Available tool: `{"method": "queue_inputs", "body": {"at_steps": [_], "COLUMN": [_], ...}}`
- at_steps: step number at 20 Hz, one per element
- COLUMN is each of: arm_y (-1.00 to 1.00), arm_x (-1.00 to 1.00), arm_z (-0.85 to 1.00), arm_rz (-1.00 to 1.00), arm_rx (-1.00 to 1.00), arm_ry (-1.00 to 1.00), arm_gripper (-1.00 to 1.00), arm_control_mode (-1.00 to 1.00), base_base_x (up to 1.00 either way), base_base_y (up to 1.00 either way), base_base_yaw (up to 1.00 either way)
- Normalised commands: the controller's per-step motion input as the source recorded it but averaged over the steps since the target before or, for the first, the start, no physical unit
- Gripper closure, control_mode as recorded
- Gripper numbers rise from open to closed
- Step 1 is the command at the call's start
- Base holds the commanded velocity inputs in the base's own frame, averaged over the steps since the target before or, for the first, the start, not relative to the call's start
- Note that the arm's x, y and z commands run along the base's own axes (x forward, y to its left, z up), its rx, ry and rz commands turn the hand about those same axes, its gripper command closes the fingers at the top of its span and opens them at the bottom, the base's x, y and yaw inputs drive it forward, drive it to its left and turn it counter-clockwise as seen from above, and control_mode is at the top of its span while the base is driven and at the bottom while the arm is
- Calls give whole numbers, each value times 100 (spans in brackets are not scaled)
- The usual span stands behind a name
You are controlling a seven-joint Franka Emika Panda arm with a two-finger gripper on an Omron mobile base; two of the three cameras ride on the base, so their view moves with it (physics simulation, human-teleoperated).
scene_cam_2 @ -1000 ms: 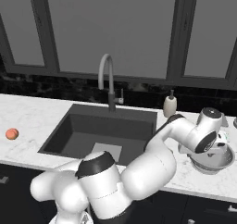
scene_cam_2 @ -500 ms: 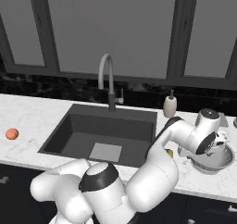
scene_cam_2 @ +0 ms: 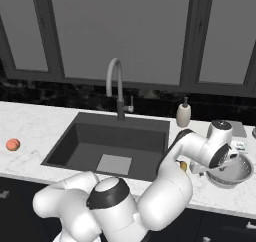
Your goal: Put the colander in the sink, put the banana, peach in the colander, and turn on the sink faucet and pour water over the colander.
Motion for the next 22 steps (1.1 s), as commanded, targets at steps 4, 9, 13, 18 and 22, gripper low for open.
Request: {"method": "queue_inputs", "body": {"at_steps": [4,9,13,18,22], "arm_y": [0,0,0,3,30], "arm_x": [18,17,3,0,0], "arm_z": [-30,-19,-1,0,14], "arm_rz": [5,4,2,4,5], "arm_rx": [0,0,0,0,0], "arm_ry": [8,3,0,0,-2], "arm_gripper": [-100,100,100,100,100], "arm_control_mode": [-100,-100,-100,-100,-100], "base_base_x": [0,0,0,0,0], "base_base_y": [0,0,0,0,0], "base_base_yaw": [0,0,0,0,0]}}
